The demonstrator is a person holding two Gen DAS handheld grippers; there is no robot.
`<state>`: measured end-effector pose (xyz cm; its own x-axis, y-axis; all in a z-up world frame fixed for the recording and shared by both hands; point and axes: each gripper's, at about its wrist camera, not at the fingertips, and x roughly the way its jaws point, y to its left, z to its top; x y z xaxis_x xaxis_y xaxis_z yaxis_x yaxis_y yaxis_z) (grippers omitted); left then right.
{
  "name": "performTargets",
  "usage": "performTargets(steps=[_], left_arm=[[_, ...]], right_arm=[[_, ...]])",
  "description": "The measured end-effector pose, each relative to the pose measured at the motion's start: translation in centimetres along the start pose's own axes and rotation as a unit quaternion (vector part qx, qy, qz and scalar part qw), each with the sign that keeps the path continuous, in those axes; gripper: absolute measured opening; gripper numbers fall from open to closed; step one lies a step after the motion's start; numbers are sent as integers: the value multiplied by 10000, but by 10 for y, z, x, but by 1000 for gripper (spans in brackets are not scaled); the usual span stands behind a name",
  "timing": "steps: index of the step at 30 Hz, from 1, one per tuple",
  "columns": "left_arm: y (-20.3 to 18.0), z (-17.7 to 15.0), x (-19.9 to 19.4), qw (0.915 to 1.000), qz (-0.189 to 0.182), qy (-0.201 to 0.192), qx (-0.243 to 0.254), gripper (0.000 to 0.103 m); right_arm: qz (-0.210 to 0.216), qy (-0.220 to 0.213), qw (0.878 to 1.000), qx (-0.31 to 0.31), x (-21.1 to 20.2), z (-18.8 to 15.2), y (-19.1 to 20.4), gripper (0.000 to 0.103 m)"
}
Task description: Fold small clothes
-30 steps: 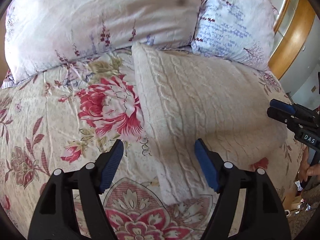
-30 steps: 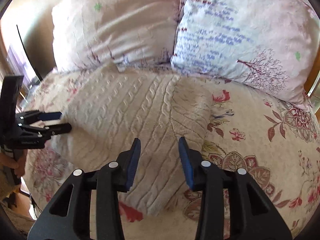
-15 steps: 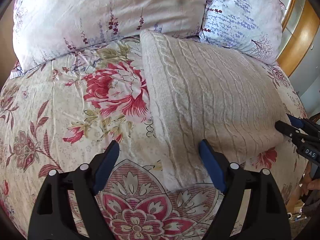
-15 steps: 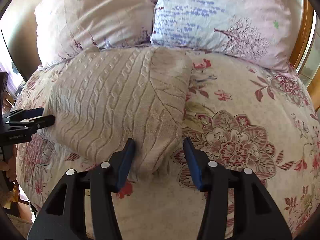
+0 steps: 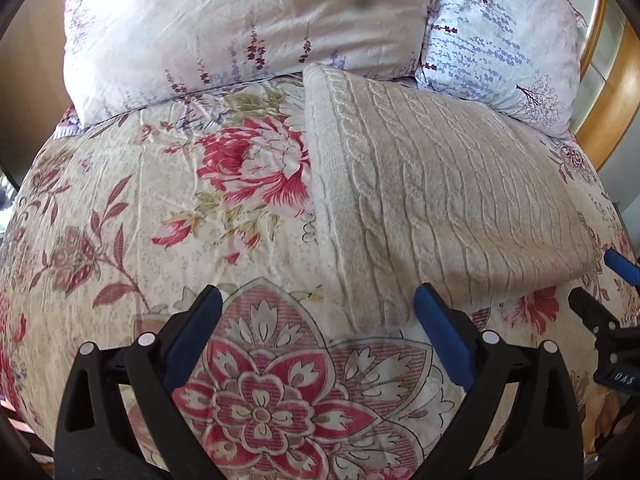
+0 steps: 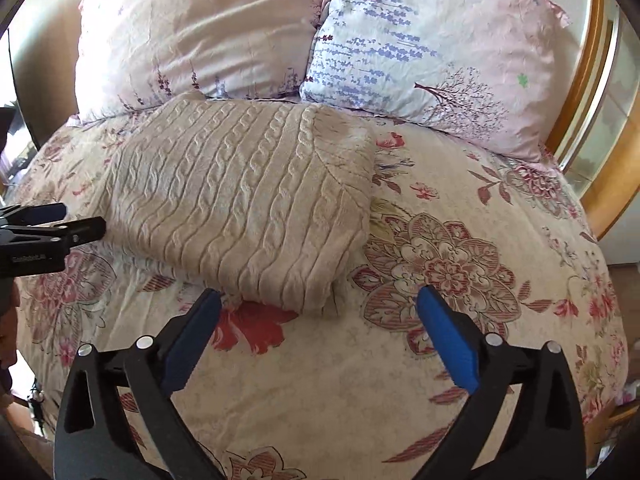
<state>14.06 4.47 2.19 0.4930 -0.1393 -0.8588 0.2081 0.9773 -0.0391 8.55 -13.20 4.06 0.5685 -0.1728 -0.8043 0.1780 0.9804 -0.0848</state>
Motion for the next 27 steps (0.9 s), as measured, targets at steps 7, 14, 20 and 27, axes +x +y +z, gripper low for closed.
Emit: performTargets(steps=[7, 14, 20, 27], left_arm=[[-13, -22, 9, 9994, 185, 243, 136, 101], [-16, -28, 11, 9992, 272, 288, 51, 101], [-17, -29, 11, 9990, 327, 302, -25, 101], [-16, -26, 13, 9987, 326, 397, -46, 101]], right_arm=[[161, 483, 9984, 230, 18, -16, 14, 102], [148, 655, 9967, 460, 28, -23, 14, 102], [169, 635, 9966, 490, 28, -25, 13, 102], [169, 629, 9966, 502, 29, -23, 12, 102]])
